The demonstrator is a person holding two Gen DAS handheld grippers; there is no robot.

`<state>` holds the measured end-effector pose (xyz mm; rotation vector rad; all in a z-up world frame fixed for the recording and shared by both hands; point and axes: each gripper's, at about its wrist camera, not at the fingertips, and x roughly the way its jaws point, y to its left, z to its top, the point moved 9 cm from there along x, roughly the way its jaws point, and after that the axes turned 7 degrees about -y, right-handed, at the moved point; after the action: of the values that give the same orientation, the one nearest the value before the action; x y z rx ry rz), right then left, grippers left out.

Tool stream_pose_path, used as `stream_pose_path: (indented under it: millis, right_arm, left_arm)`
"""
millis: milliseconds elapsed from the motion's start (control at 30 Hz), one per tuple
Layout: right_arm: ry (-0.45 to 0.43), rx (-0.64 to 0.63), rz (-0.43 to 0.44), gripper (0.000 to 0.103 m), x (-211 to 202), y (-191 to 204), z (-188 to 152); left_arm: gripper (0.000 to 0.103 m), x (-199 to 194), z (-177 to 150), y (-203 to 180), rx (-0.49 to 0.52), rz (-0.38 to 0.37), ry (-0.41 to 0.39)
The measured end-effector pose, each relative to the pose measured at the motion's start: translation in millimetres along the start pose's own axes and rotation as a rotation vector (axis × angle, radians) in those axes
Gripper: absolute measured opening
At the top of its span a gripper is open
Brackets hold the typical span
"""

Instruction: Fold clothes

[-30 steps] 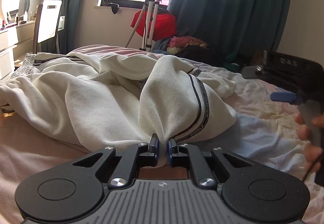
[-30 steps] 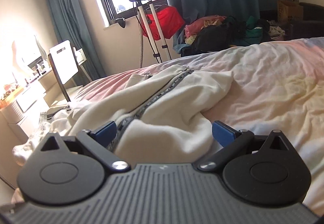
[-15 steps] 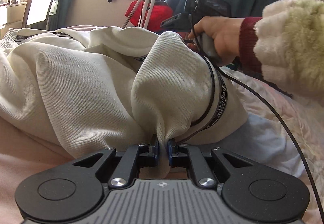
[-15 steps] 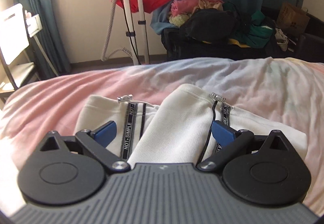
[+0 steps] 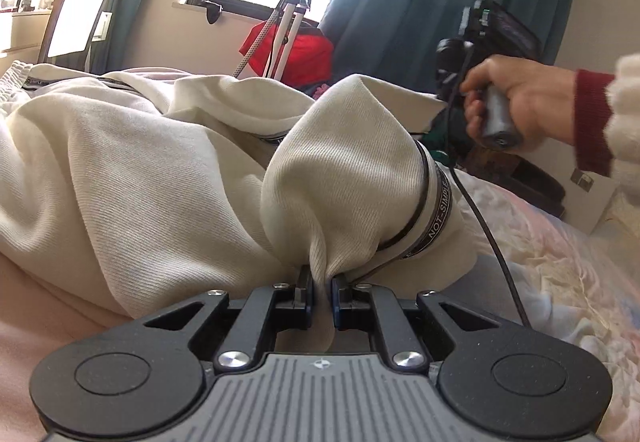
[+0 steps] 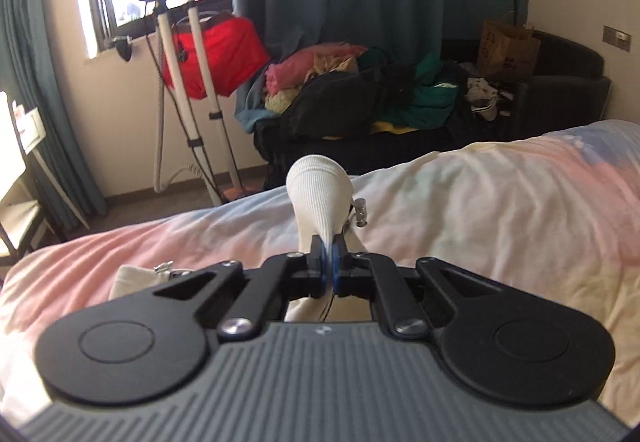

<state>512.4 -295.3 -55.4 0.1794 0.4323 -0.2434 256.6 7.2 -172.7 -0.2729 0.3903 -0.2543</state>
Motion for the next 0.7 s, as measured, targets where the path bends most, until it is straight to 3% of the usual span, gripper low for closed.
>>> stream_pose_path:
  millis: [100, 200, 333, 533, 700]
  right_arm:
    - [-0.045, 0.156, -0.014, 0.005, -53, -80, 7]
    - [-0.070, 0.351, -0.025, 0.005, -106, -162, -11]
    - [-0.037, 0.727, 0.008, 0.006, -163, -250, -89]
    - [0.010, 1.015, 0.054, 0.007, -200, -308, -176]
    - [0.033, 1.137, 0.171, 0.008, -206, -315, -193]
  left_arm:
    - [0.010, -8, 8, -5, 0.011, -0.005, -0.022]
    - [0.010, -15, 12, -12, 0.034, -0.005, -0.030]
    - [0.010, -28, 10, -23, 0.101, -0.012, -0.045]
    - [0.012, -39, -1, -31, 0.171, 0.028, -0.011]
    - [0.013, -44, -8, -33, 0.198, 0.069, 0.030]
